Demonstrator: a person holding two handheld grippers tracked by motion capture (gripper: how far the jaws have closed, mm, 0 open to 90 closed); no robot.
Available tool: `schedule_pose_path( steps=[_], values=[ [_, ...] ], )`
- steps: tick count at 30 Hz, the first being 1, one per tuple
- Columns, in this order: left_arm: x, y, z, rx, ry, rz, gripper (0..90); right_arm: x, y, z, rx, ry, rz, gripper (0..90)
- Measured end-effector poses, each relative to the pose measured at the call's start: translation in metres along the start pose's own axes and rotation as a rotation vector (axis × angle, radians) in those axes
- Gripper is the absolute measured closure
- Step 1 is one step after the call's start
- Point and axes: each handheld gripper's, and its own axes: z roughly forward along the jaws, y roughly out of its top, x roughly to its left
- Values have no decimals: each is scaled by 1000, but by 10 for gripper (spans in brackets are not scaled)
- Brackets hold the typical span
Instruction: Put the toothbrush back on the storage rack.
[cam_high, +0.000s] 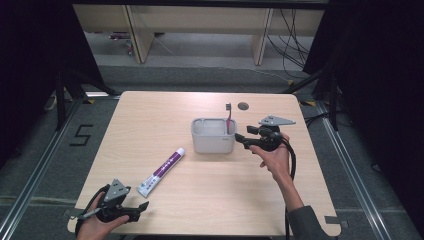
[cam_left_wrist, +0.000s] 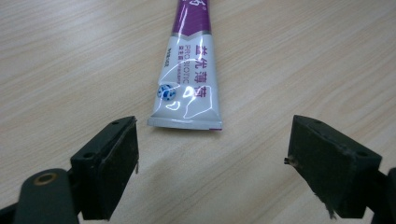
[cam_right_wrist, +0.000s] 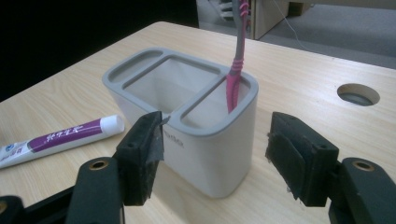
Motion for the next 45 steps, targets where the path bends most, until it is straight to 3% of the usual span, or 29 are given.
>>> schedule_pose_path(
  steps=[3, 8, 13, 15, 22, 24, 25, 30, 31, 33, 34, 38, 39, 42, 43, 45],
  values=[
    [0, 0, 0, -1, 0, 1, 159, 2, -3, -4, 21, 10, 19, 369],
    [0, 0, 0, 1, 0, 0, 159, 3, -10, -10, 27, -11, -6, 369],
    [0, 0, 0, 0, 3, -1, 159, 8, -22, -16, 62, -8, 7, 369],
    [0, 0, 0, -1, 3, -3, 159, 8, -26, -16, 45, -12, -16, 368],
    [0, 0, 1, 1, 18, -7, 159, 10, -41, -28, 76, 0, -24, 365],
    [0, 0, 1, 2, 17, -8, 159, 11, -45, -31, 80, -2, 0, 366],
    [0, 0, 0, 11, 10, 0, 159, 8, -49, -34, 81, -13, -37, 367],
    [1, 0, 0, 12, 11, 3, 159, 10, -58, -39, 98, -8, 6, 371],
    [-1, 0, 1, -7, 7, -17, 159, 8, -62, -43, 111, -15, -17, 371],
    [-1, 0, 1, -8, 8, -18, 159, 7, -63, -43, 107, -25, -32, 371],
    [-1, 0, 1, -7, 8, -17, 159, 9, -67, -44, 106, -12, 4, 371],
    [0, 0, 1, 8, 8, -2, 159, 8, -73, -49, 118, -16, 11, 369],
    [0, 0, 1, -2, 7, -11, 159, 6, -76, -52, 121, -24, -16, 369],
    [-1, 0, 2, -7, 9, -16, 159, 7, -78, -54, 122, -27, -20, 369],
    [0, 0, 1, -5, 7, -15, 159, 9, -79, -54, 122, -12, 17, 368],
    [0, 0, 1, -4, 7, -15, 159, 8, -80, -57, 126, -25, -8, 366]
  ],
)
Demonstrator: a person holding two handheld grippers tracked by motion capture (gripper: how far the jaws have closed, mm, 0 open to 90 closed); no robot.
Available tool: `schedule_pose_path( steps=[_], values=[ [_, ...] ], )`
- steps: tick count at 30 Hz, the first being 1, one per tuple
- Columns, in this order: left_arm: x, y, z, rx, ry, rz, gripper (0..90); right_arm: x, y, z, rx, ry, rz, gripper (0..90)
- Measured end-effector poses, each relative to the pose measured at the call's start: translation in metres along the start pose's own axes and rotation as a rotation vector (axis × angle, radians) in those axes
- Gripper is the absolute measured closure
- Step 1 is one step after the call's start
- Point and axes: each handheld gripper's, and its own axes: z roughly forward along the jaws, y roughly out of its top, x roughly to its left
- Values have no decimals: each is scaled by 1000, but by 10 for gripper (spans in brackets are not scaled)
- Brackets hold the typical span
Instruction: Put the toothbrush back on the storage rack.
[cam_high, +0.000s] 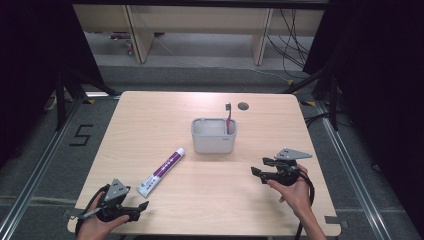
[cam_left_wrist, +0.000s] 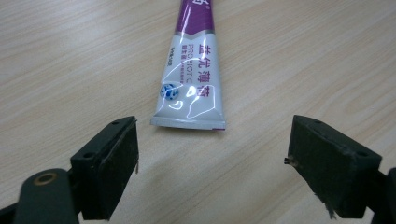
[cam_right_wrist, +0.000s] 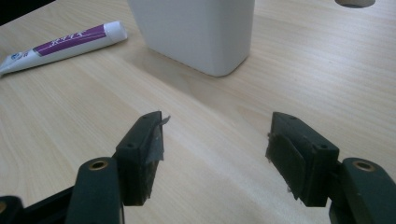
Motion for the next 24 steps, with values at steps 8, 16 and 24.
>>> schedule_pose_path(
  steps=[8, 16, 24],
  values=[
    [0, 1, 1, 0, 3, 0, 159, 11, -12, -5, 30, 32, 9, 309],
    [1, 2, 1, 10, 7, 1, 159, 15, -23, -7, 58, 21, 18, 269],
    [2, 2, 0, 7, 10, -9, 159, 17, -34, -10, 61, 28, 16, 267]
  ],
)
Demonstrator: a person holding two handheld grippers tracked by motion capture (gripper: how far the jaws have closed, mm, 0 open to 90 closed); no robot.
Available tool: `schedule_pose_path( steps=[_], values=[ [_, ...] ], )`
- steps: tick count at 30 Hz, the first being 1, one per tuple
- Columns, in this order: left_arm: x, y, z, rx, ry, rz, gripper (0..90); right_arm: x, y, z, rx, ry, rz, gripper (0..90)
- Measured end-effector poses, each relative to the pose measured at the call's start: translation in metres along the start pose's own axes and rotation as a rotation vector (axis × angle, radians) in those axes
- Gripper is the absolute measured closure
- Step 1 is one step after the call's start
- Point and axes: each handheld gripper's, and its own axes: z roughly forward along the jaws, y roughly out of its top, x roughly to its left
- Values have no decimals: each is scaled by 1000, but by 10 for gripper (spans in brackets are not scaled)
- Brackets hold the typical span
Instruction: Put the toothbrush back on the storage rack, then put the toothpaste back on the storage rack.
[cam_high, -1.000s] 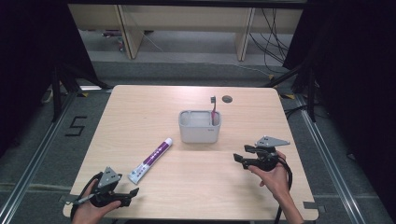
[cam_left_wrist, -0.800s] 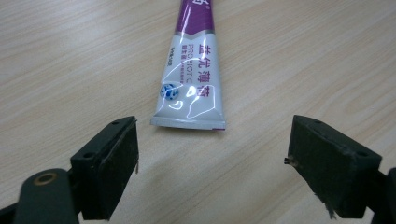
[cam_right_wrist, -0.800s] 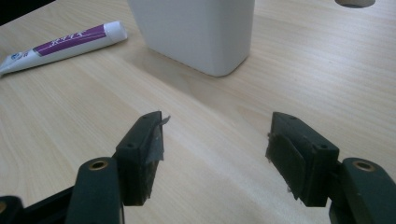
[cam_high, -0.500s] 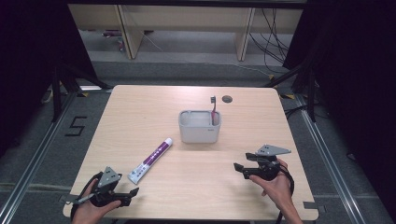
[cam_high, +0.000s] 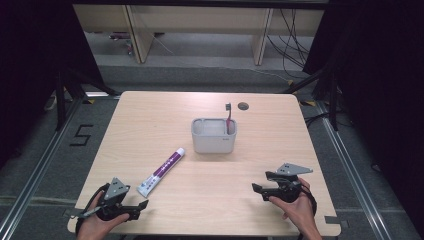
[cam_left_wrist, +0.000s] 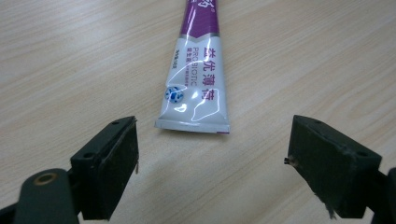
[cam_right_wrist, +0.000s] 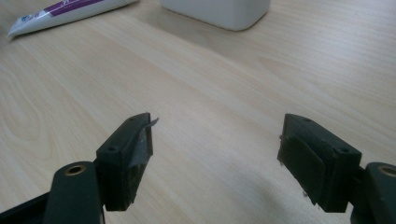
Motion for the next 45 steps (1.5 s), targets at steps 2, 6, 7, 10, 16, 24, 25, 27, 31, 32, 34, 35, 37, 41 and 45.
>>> schedule_pose_path(
  steps=[2, 6, 7, 10, 16, 24, 25, 27, 31, 32, 34, 35, 37, 41, 45],
  values=[
    [1, 0, 1, -2, 4, 4, 159, 3, -1, -1, 18, -2, 26, 267],
    [1, 0, 0, 12, 3, -10, 159, 4, -3, -3, 12, 3, -20, 259],
    [3, 0, 0, 19, 17, 8, 159, 6, -4, -3, 14, 6, -4, 259],
    [3, -1, 0, 20, 14, 5, 159, 7, -8, -5, 24, -2, -14, 244],
    [2, 0, 1, 25, 8, 5, 159, 10, -14, -5, 51, -1, -15, 200],
    [1, 0, 1, 19, 6, 12, 159, 18, -20, -6, 78, 6, -27, 169],
    [1, 0, 2, 11, 5, 4, 159, 20, -21, -7, 70, 3, -44, 169],
    [1, 0, 1, 18, 5, 10, 159, 23, -23, -7, 81, 33, -10, 169],
    [0, -1, 2, -4, 4, -6, 159, 24, -25, -9, 72, 22, -36, 170],
    [0, -1, 2, -4, 4, -6, 159, 24, -25, -9, 72, 22, -36, 170],
    [1, -1, 0, 0, 5, -5, 159, 25, -25, -11, 70, 16, -45, 171],
    [1, 0, 0, 9, 2, -6, 159, 25, -25, -11, 73, 26, -28, 171],
    [2, -1, 1, 4, 10, -1, 159, 28, -26, -12, 81, 17, 2, 173],
    [1, 0, -1, 10, 14, 7, 160, 25, -26, -12, 64, 7, -46, 178],
    [2, 1, 1, -28, 12, -18, 177, 27, -26, -13, 76, 17, -5, 180]
  ],
)
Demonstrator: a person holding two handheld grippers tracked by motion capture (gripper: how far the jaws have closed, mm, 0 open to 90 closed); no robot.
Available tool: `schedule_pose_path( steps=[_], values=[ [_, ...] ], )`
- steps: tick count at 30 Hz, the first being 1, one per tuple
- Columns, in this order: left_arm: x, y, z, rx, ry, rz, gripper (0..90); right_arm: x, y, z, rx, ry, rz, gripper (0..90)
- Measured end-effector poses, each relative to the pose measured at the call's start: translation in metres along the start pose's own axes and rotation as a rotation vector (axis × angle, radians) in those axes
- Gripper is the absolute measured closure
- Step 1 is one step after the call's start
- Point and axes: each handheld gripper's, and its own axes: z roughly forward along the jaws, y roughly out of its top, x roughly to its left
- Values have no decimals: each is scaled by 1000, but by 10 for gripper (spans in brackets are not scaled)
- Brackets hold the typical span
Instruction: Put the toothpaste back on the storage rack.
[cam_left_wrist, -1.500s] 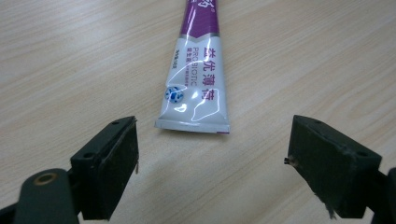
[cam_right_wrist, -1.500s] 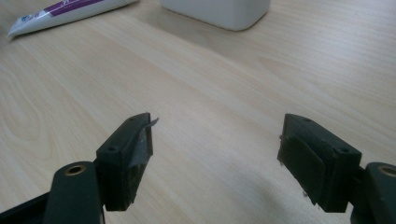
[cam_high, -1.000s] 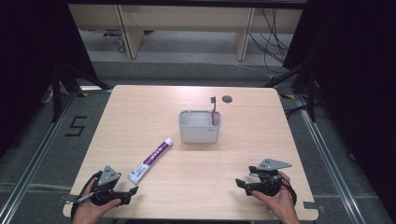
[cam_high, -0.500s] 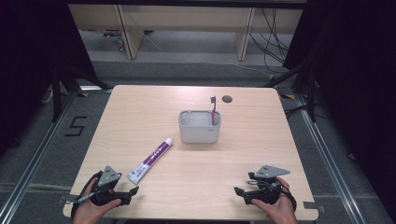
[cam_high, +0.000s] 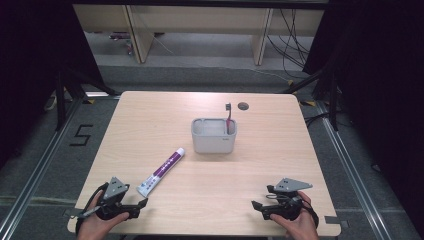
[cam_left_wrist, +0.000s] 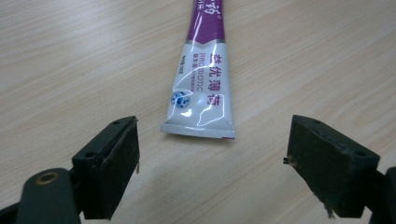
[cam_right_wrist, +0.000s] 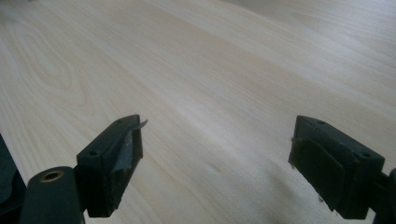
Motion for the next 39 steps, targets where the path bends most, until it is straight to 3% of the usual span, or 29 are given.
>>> schedule_pose_path(
  steps=[1, 2, 3, 5, 9, 10, 11, 13, 14, 16, 20, 24, 26, 31, 32, 36, 37, 39],
  values=[
    [1, 1, 0, 1, -7, 0, 224, -3, 0, 0, -17, -6, -31, 186],
    [1, 2, -1, 8, -9, 12, 277, -2, 0, -1, -13, 3, -1, 185],
    [1, 3, 0, -7, -19, 18, 277, -2, 0, -1, -13, 3, -1, 185],
    [0, 5, 0, -18, -24, 33, 410, -1, -1, -2, -5, -17, 31, 185],
    [-5, 8, 2, -76, -22, 46, 630, -4, 0, 0, -14, 0, -22, 194],
    [-3, 10, 0, -52, -6, 87, 680, -4, 0, 0, -18, -7, -29, 195],
    [-3, 11, 1, -71, 2, 96, 754, -3, 1, -1, -15, -17, -38, 196],
    [-3, 16, 3, -80, -3, 106, 850, -3, 1, 2, -15, 7, -31, 198],
    [-3, 19, 5, -85, 4, 110, 886, -2, 0, 1, -10, -4, -13, 200],
    [-2, 25, 11, -57, 8, 140, 895, -2, 0, 1, -14, -11, -24, 201],
    [2, 37, 26, -37, 7, 142, 896, -3, 1, 1, -17, -10, -28, 204],
    [7, 48, 39, -39, -2, 105, 897, -2, 0, 1, -14, 3, -12, 206],
    [8, 54, 45, -52, -4, 73, 897, -4, 0, 1, -14, -4, -32, 205],
    [10, 69, 53, -39, -6, 80, 897, -4, 0, 1, -13, -8, -33, 205],
    [9, 71, 56, -49, -2, 61, 897, -5, 0, 1, -15, -11, -37, 205],
    [11, 82, 66, -41, 2, 52, 897, -5, 0, 1, -12, -18, -40, 206],
    [13, 86, 67, -20, 6, 62, 897, -4, 0, 1, -2, -15, -37, 206],
    [12, 91, 72, -33, 11, 38, 898, -4, 0, 2, -3, -16, -36, 207]
  ],
)
